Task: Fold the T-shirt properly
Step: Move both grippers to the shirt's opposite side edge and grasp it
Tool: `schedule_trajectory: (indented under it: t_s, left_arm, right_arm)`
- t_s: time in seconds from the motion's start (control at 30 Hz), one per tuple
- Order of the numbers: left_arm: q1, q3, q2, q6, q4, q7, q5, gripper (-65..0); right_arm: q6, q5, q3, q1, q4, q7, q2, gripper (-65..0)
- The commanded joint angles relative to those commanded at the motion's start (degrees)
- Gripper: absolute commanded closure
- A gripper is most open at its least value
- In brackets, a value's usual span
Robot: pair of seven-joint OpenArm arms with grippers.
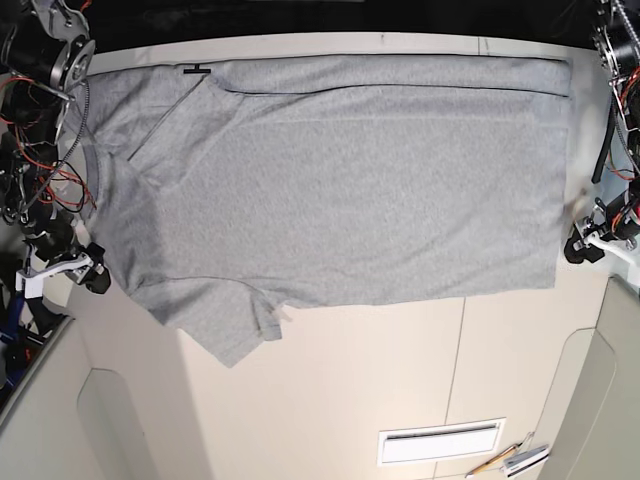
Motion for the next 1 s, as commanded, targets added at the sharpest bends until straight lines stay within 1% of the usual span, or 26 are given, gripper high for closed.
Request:
schedule_trajectory:
  t_s: [0.1,0.2,0.37,0.5,0.73,0.83,0.9,1.0]
  left_arm:
    - [-1.3,1.5,1.2,0.0,-1.7,0.0,-0.1,-41.6]
    - [-1.2,1.5,3.0,0.0,-1.7,0.3,0.0,-41.6]
    - [-1.2,1.5,6.0,0.0,-1.7,1.0,0.0,-41.6]
    - [-1.3,1.5,7.3,0.0,-1.7,1.1,0.0,-41.6]
    - [-1.2,1.5,7.9,0.0,-1.7,2.2,0.0,-41.5]
    - [-1.3,1.5,7.9,0.0,-1.7,2.2,0.0,-41.5]
    - [-1.3,1.5,7.9,0.0,-1.7,2.2,0.0,-41.5]
    - [-1.2,1.5,7.9,0.0,-1.7,2.3,0.0,-41.5]
  right_arm:
    - [0.02,0.0,0.0,0.0,-0.5,0.0,-0.2,-34.9]
    - [0.04,0.1,0.0,0.0,-0.5,0.0,-0.7,-34.9]
    - [0.20,0.0,-0.1,0.0,-0.5,-0.1,-2.5,-34.9]
    - [0.26,0.0,-0.1,0.0,-0.5,0.0,-3.8,-34.9]
    - [0.33,-1.2,-0.1,0.0,-0.5,-0.1,-6.1,-34.9]
    - [0.74,-1.2,-0.2,0.0,-0.5,-0.1,-6.7,-34.9]
    - [0.74,-1.2,-1.2,0.0,-0.5,-0.1,-7.0,-34.7]
    - [0.72,-1.2,-4.9,0.0,-0.5,0.0,-7.0,-34.7]
